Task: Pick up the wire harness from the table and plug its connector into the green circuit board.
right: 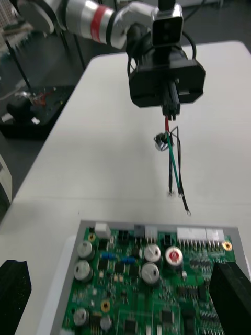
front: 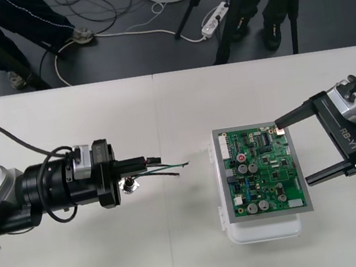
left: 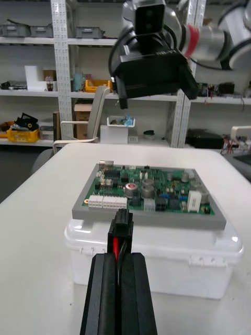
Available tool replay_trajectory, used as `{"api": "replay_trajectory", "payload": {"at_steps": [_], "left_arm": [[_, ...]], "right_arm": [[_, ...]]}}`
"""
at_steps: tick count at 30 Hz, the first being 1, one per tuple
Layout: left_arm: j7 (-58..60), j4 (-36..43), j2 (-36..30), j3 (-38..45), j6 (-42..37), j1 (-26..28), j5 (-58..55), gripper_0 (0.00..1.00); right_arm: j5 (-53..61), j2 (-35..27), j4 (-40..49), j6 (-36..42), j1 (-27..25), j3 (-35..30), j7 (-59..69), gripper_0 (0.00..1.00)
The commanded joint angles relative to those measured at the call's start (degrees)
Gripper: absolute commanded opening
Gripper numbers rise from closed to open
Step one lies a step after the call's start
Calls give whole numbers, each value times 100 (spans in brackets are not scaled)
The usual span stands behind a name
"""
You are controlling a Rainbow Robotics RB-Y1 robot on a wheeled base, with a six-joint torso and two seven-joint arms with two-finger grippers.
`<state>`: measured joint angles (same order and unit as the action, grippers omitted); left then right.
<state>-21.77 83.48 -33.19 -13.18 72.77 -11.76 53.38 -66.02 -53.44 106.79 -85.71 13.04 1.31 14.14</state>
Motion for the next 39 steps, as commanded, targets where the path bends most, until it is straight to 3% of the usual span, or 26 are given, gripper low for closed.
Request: {"api": "replay_trajectory", "payload": {"at_steps": [1, 13, 22, 29, 39], "left_arm": [[-495, -412, 199, -246, 405, -90, -117, 0], [-1672, -1721, 656, -519, 791, -468, -143, 0], [-2252, -2389, 928, -949, 782, -732, -530, 0], [-2279, -2644, 1131, -1081, 739, -890, -539, 0], [-2217, -2644, 1148, -1512, 448, -1101, -750, 0]], "right_arm": [[-447, -360, -9, -95, 120, -289, 309, 100], [-2257, -395, 149, -350, 67, -245, 774, 100], [-3945, -387, 870, -429, 67, 80, 1759, 100], [-4753, -387, 1142, -429, 155, 572, 2356, 100], [-5966, -369, 1195, -420, 682, 1715, 2374, 100]]}}
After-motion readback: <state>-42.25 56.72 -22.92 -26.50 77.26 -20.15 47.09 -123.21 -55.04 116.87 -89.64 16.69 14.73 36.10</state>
